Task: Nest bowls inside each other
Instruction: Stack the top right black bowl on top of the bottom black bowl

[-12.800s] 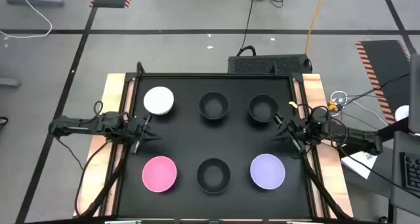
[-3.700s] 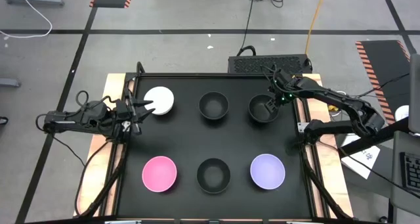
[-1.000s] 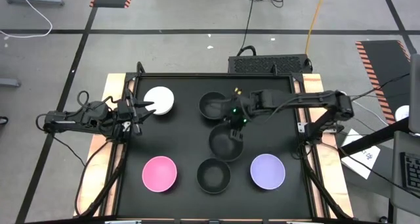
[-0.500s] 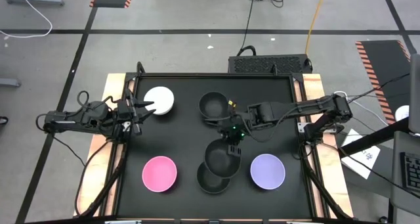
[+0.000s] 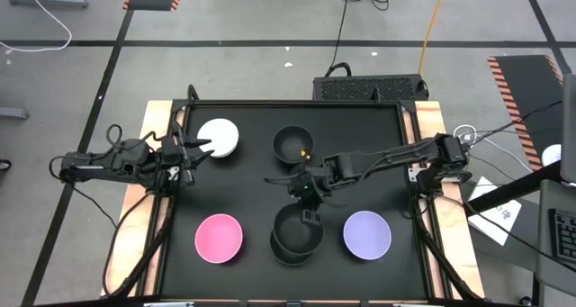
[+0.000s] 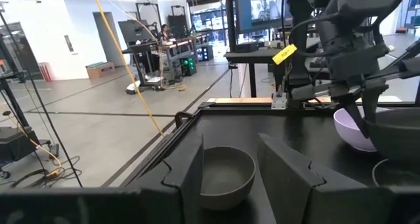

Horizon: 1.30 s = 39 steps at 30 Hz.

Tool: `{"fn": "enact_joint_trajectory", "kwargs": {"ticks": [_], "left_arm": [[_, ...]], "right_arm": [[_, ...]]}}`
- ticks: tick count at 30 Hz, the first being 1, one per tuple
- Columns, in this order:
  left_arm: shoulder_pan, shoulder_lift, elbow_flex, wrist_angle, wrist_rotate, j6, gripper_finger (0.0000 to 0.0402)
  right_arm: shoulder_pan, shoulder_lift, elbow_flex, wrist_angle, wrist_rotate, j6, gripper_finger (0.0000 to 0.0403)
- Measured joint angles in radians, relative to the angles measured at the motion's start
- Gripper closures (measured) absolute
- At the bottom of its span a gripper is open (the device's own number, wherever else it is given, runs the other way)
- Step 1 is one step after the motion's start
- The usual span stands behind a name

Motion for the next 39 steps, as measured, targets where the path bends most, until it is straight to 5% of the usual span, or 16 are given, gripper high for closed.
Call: {"fn": "enact_joint_trajectory", "kwargs": {"ticks": [39], "left_arm": [[0.0, 0.0, 0.0, -0.016, 0.025, -0.01, 0.0254]], "right_arm": [[0.033, 0.126, 0.054, -0.045, 0.048, 0.107, 0.0403]]}}
